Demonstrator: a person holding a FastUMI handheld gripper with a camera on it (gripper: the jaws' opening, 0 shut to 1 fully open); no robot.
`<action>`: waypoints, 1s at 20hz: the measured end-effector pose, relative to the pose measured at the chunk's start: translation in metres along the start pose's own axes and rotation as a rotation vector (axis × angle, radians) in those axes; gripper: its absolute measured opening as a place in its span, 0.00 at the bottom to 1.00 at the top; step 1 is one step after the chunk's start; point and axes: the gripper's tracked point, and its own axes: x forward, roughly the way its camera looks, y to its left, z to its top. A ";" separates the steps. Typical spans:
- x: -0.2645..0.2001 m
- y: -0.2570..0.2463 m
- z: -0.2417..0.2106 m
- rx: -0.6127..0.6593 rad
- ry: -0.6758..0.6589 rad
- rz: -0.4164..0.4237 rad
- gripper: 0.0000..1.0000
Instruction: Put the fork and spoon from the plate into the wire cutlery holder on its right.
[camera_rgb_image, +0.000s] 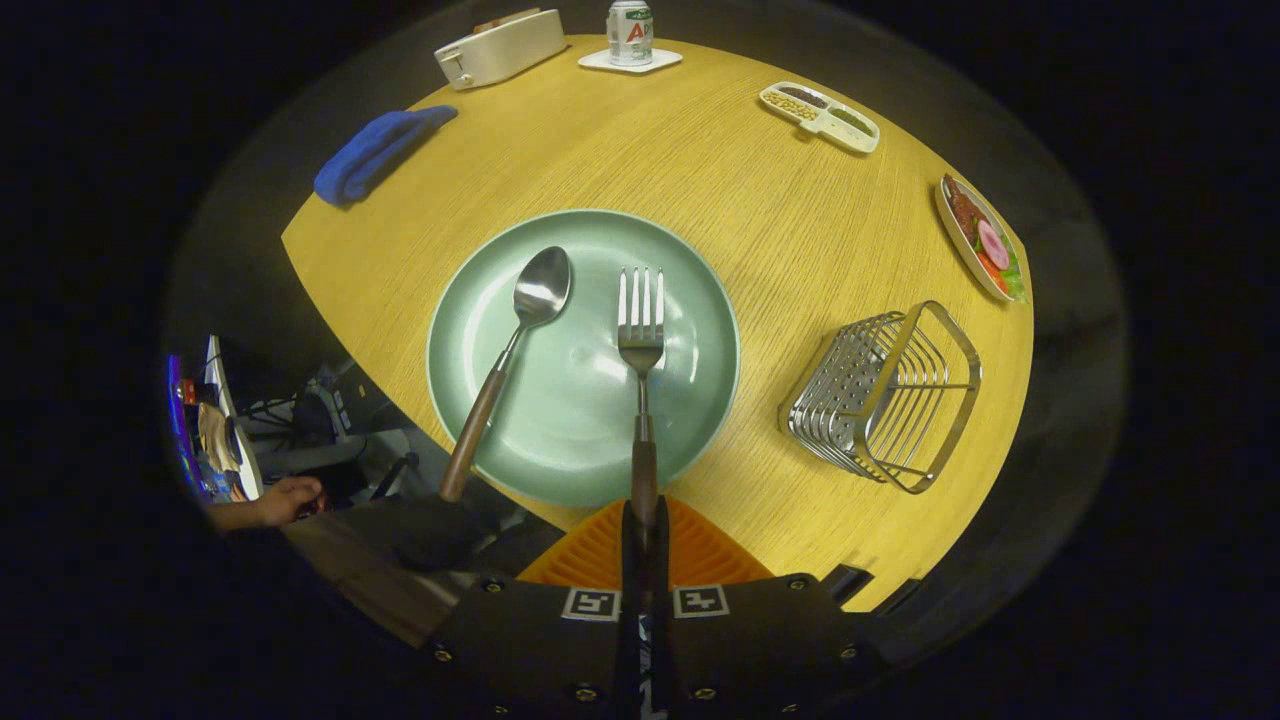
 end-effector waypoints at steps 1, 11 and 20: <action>-0.007 -0.005 -0.002 -0.020 0.009 -0.005 0.05; -0.078 -0.061 -0.027 -0.142 0.089 -0.081 0.05; -0.113 -0.124 -0.046 -0.123 0.210 -0.170 0.05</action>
